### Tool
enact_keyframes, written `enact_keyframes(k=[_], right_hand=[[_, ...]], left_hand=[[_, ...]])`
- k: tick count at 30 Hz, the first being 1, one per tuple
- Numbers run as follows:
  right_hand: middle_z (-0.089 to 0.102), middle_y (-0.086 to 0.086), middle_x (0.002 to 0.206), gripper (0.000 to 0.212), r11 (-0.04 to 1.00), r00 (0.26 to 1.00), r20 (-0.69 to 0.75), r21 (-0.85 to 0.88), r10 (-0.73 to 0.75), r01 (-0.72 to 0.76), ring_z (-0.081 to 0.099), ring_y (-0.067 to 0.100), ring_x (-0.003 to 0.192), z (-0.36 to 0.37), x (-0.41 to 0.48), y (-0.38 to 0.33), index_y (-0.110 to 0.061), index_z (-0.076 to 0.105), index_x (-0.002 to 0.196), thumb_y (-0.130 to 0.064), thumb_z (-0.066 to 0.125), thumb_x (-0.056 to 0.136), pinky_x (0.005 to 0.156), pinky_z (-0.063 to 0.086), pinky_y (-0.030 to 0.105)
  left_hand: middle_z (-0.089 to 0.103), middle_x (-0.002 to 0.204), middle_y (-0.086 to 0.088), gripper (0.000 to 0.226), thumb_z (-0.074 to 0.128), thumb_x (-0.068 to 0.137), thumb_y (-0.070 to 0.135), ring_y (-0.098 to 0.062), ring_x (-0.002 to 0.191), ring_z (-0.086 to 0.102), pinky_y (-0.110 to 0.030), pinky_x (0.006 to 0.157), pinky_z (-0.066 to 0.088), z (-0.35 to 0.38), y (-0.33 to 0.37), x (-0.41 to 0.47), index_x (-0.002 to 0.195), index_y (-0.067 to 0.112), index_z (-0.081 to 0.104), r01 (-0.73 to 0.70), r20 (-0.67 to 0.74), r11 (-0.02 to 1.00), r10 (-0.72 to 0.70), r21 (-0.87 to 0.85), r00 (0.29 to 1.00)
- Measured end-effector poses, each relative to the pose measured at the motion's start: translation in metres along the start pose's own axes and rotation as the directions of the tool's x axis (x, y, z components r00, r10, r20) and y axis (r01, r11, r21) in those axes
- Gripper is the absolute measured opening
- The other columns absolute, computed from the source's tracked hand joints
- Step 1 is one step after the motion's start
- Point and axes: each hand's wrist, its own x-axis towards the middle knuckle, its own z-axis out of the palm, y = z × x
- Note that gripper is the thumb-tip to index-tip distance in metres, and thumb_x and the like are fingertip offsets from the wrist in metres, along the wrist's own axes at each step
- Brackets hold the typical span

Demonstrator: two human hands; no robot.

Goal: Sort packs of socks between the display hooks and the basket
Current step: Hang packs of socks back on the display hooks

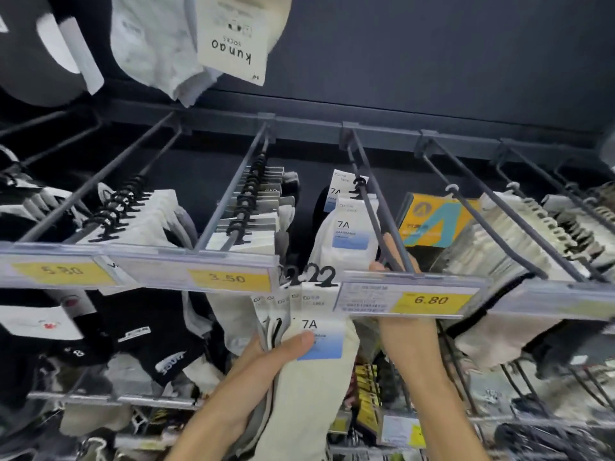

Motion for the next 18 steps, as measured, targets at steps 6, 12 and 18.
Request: enact_keyframes(k=[6,12,18], right_hand=[[0.073,-0.015,0.092,0.019,0.986,0.997,0.08,-0.165,-0.013,0.026,0.069,0.011,0.087,0.011,-0.036,0.006,-0.042,0.07,0.095,-0.04,0.08,0.079,0.071,0.054,0.028],[0.075,-0.024,0.098,0.047,0.999,0.992,0.126,-0.039,-0.003,0.008,0.07,-0.005,0.09,-0.003,-0.031,0.002,-0.052,0.073,0.096,-0.006,0.075,0.082,0.069,0.05,0.007],[0.073,-0.019,0.112,0.032,0.996,0.938,0.339,-0.068,0.073,-0.053,0.069,0.001,0.103,-0.01,-0.025,-0.005,-0.043,0.069,0.111,-0.032,0.074,0.081,0.079,0.051,0.01]], left_hand=[[0.076,0.111,0.008,0.043,0.084,0.061,0.059,0.001,0.096,0.071,-0.01,0.077,0.051,0.005,0.001,0.005,0.095,0.033,0.08,-0.054,0.079,0.991,0.044,0.119,0.996],[0.074,0.118,0.011,0.029,0.072,0.076,0.054,-0.001,0.102,0.07,-0.007,0.073,0.052,0.005,-0.001,0.008,0.102,0.042,0.077,-0.06,0.154,0.992,0.043,0.107,0.987],[0.074,0.115,0.013,0.04,0.076,0.067,0.059,-0.004,0.107,0.07,-0.012,0.076,0.054,0.002,0.0,0.006,0.105,0.051,0.073,-0.136,0.189,0.988,0.121,0.071,0.975]])
